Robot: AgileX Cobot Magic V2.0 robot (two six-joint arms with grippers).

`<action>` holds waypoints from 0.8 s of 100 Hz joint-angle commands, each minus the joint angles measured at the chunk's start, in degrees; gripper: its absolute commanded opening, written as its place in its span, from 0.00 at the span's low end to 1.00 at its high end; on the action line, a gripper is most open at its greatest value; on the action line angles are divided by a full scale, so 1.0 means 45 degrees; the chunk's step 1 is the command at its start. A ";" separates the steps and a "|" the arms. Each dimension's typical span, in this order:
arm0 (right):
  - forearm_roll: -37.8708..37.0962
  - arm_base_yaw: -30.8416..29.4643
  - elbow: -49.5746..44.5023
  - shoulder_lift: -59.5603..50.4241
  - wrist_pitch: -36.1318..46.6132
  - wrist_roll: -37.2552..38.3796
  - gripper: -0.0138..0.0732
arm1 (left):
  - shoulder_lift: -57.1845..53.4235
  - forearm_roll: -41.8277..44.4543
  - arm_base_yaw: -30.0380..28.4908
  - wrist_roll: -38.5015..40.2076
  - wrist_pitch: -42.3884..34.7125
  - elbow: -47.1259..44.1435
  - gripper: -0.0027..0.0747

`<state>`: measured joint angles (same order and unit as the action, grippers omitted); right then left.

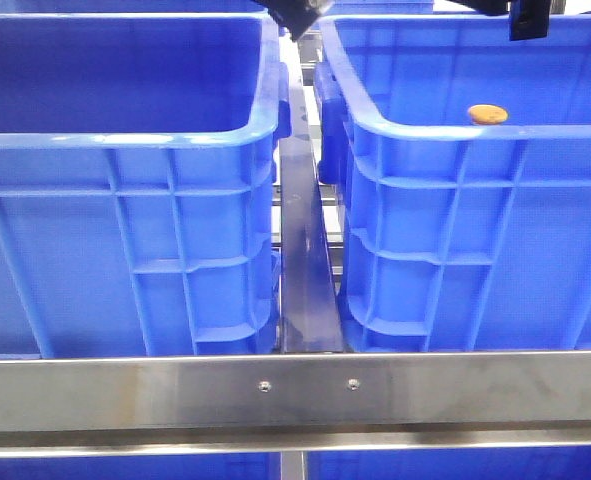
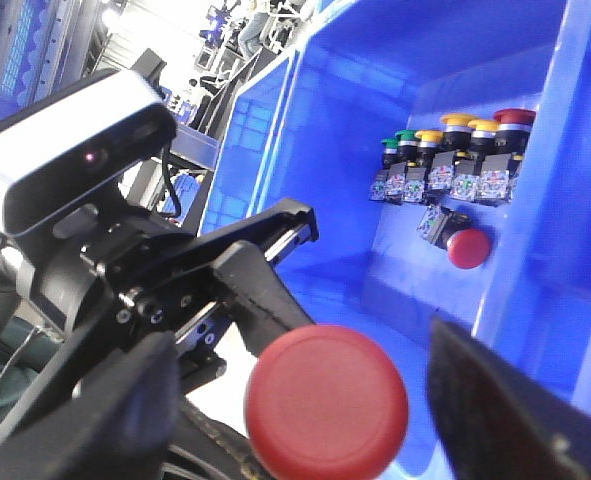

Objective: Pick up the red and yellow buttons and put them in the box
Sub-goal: 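Grasp the red button with the right gripper and release the left gripper, then lower the red button beside the yellow one and open the right gripper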

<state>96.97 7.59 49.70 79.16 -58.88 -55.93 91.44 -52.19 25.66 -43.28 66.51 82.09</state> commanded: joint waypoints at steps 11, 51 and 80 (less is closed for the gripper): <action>0.0893 0.0034 0.0456 -0.0294 -0.0523 -0.0022 0.56 | -0.0491 -0.0932 0.0098 -0.0033 -0.0178 0.0378 0.16; 0.0893 0.0034 0.0456 -0.0294 -0.0523 -0.0022 0.51 | -0.0491 -0.0932 0.0098 -0.0033 -0.0054 0.0378 0.63; 0.0893 0.0034 0.0456 -0.0294 -0.0523 -0.0022 0.51 | -0.0491 -0.0932 0.0074 -0.0033 -0.0054 0.0378 0.89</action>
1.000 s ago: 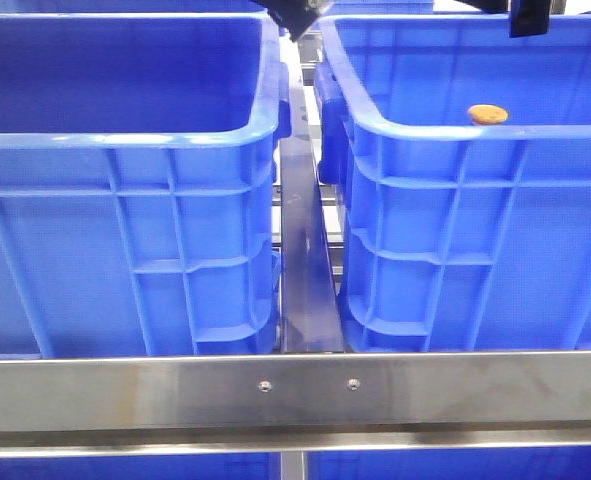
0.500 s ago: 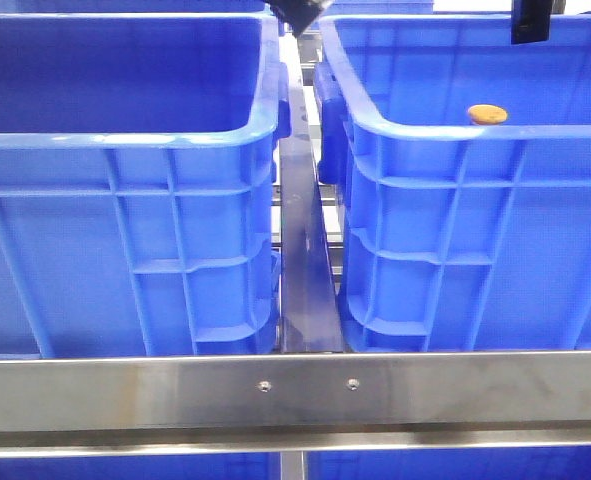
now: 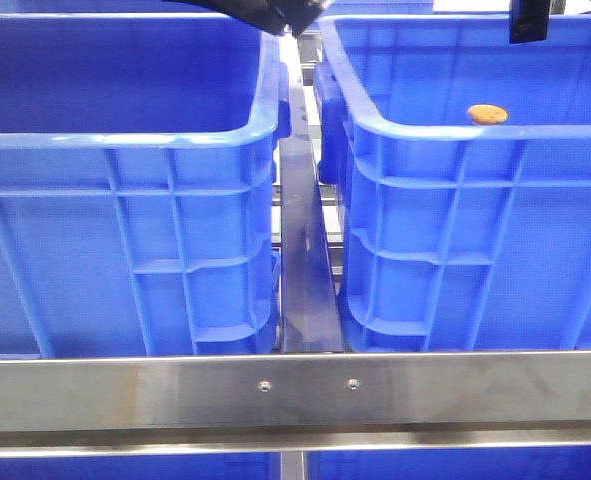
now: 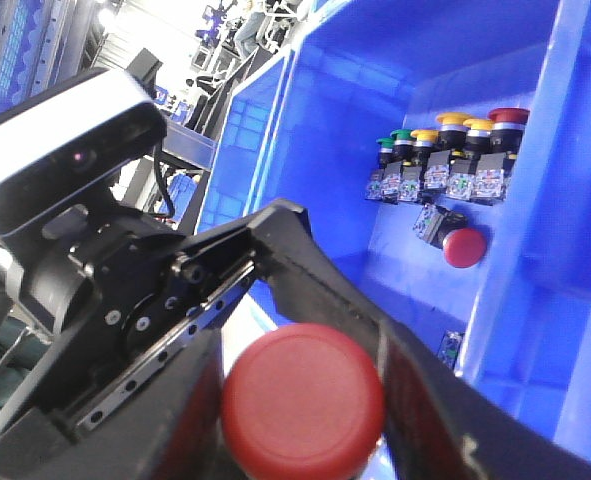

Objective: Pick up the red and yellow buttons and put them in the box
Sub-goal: 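Lower the red button beside the yellow one and open the right gripper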

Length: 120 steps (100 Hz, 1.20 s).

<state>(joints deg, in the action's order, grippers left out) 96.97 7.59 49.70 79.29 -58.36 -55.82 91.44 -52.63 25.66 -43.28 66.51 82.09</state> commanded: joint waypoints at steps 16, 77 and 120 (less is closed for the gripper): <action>0.0893 -0.0618 0.0456 -0.0323 -0.1181 -0.0047 0.51 | -0.0491 -0.0834 0.0074 -0.0033 -0.0026 0.0378 0.89; -0.0040 -0.4447 0.1373 -0.0323 0.3732 -0.4097 0.51 | -0.0491 -0.0862 0.0074 0.0020 0.0344 0.0378 0.89; 0.0143 -0.4447 0.2224 0.1005 0.8107 -0.8323 0.51 | -0.0491 -0.0862 0.0074 0.0020 0.0288 0.0378 0.89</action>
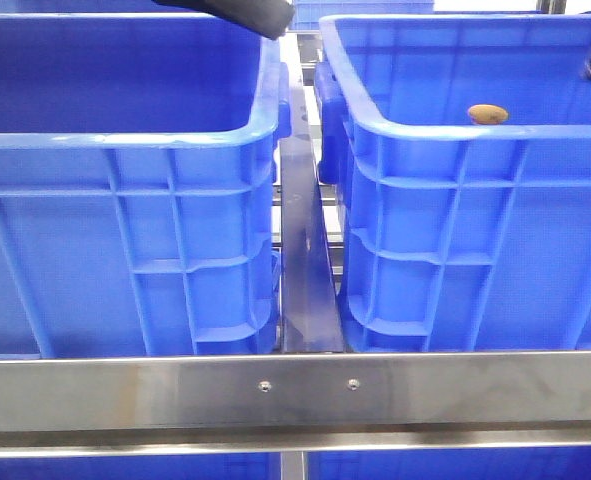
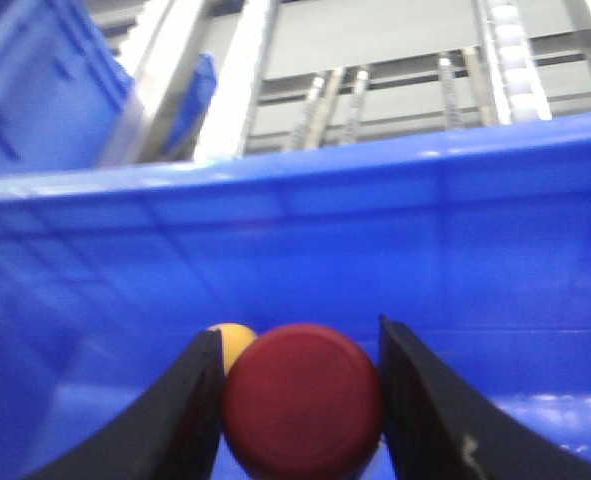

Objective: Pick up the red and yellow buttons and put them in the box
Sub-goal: 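Lower the red button beside the yellow one and open the right gripper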

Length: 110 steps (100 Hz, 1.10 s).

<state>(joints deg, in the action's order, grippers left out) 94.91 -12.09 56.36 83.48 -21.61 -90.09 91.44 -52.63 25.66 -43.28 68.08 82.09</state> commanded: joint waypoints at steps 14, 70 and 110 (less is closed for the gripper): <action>0.0601 -0.0074 0.1480 0.1214 -0.0063 -0.0709 0.51 | -0.0491 -0.0831 0.0074 0.0020 -0.0060 0.0378 0.89; 0.0601 -0.0074 0.3785 0.4660 0.0073 -0.0734 0.51 | -0.0491 -0.0831 0.0074 0.0020 -0.0060 0.0378 0.89; 0.0601 -0.0074 0.3844 0.5101 0.0263 -0.0790 0.74 | -0.0491 -0.0831 0.0074 0.0020 -0.0060 0.0378 0.89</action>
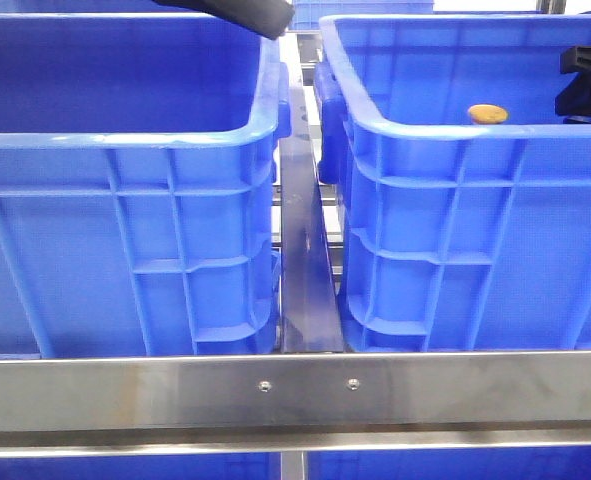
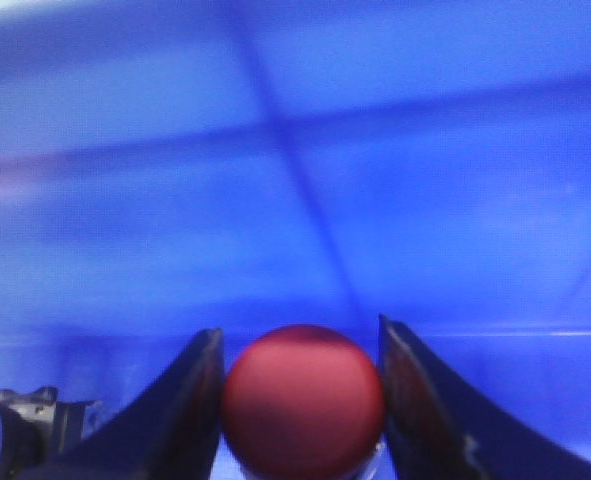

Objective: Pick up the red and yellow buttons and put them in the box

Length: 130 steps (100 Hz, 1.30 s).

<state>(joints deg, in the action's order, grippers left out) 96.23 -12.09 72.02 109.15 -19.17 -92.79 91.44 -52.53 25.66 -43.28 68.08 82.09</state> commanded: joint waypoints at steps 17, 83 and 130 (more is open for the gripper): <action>0.0307 -0.0074 0.0364 -0.0604 -0.0228 -0.0189 0.85 | -0.0491 -0.0854 0.0074 0.0020 -0.0060 0.0378 0.89; 0.0283 -0.0074 -0.2174 -0.5070 -0.0957 -0.0178 0.43 | -0.0491 -0.0805 0.0074 0.0020 -0.0060 0.0378 0.89; 0.0283 -0.0074 -0.6231 -0.8966 -0.3136 -0.0178 0.08 | -0.0491 -0.0776 0.0074 0.0020 0.0141 0.0378 0.81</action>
<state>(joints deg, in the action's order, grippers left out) 95.68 -12.09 45.13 73.13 -29.74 -92.89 91.44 -52.43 25.66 -43.28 68.25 82.09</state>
